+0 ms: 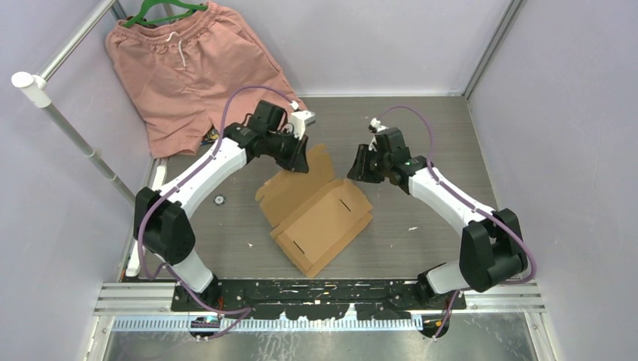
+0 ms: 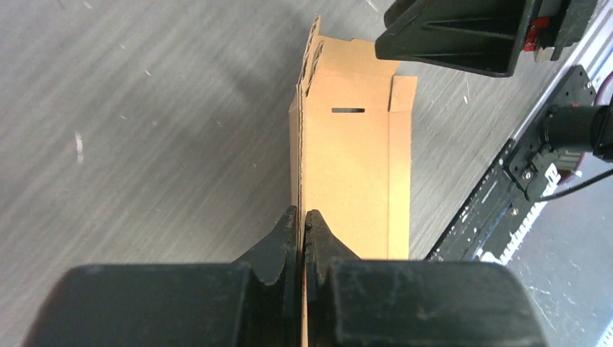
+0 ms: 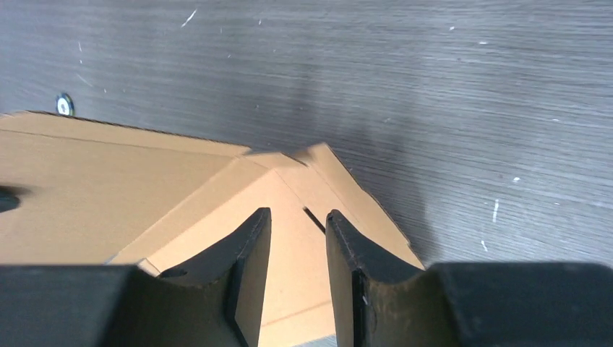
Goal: Fold the paper box
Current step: Fold the paper box at the center of the board.
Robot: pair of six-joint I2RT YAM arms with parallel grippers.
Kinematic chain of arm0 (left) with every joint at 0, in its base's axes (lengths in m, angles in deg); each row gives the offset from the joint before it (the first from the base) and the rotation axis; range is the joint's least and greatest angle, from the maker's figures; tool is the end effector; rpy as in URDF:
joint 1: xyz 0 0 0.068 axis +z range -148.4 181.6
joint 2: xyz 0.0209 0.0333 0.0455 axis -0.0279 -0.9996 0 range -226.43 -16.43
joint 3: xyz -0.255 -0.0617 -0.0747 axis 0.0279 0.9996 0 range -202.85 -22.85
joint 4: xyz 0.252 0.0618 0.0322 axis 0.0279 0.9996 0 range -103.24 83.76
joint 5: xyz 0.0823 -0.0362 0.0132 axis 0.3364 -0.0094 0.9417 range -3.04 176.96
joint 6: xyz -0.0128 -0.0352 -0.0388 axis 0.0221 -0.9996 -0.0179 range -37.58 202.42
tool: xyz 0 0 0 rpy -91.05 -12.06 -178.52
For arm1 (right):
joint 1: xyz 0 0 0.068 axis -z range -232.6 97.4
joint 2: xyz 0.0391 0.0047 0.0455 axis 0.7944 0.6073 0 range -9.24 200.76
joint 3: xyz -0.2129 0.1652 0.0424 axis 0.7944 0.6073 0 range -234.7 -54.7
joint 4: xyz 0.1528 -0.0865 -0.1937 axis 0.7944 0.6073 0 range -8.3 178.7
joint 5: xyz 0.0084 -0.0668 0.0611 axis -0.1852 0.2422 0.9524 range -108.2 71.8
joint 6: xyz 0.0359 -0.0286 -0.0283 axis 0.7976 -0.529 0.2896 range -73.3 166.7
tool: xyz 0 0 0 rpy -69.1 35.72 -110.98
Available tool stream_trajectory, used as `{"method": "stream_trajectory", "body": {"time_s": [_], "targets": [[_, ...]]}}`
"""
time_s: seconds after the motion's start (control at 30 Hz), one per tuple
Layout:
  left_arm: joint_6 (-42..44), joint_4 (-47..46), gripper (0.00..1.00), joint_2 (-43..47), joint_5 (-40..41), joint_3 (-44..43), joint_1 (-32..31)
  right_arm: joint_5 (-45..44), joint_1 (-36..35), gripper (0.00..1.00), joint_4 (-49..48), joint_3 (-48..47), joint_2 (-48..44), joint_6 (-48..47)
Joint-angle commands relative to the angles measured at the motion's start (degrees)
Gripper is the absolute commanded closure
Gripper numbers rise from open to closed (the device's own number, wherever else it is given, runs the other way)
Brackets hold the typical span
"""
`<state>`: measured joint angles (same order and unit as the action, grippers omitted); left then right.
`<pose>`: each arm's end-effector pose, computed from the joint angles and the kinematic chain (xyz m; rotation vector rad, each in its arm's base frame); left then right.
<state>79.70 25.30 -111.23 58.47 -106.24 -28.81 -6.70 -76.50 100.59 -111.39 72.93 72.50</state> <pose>0.3034 -0.1977 0.3062 0.8151 2.3501 -0.8598 0.2794 0.1317 0.2476 -0.0623 2.4223 0.6492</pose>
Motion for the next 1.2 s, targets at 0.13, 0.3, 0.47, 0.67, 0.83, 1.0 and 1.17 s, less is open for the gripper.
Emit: {"method": "stream_trajectory", "body": {"time_s": [0.13,0.3,0.47,0.67,0.83,1.0,1.17], "targets": [[5.6,6.6,0.96,2.9,5.0,-11.1,-0.1,0.6,7.1,0.64,-1.0,3.4,-1.7,3.7],[7.1,8.5,0.95,4.3,5.3,-14.2,-0.2,1.3,10.3,0.64,-5.1,5.8,-0.3,6.5],[8.7,11.0,0.94,4.7,7.9,-16.6,-2.3,2.0,12.1,0.64,-7.4,5.9,1.2,8.2],[9.7,12.3,0.94,4.4,15.2,-17.5,-7.9,1.6,12.7,0.64,-9.2,6.3,3.2,10.2],[10.1,12.4,0.95,3.9,21.7,-17.6,-11.9,3.4,13.6,0.64,-12.4,9.5,2.1,12.8],[11.5,13.3,0.95,2.3,27.5,-19.6,-12.1,3.4,13.7,0.64,-11.6,11.2,-1.3,11.6],[13.0,14.5,0.96,0.5,32.4,-23.1,-12.3,3.8,13.6,0.64,-10.5,12.2,-5.0,11.6]]}}
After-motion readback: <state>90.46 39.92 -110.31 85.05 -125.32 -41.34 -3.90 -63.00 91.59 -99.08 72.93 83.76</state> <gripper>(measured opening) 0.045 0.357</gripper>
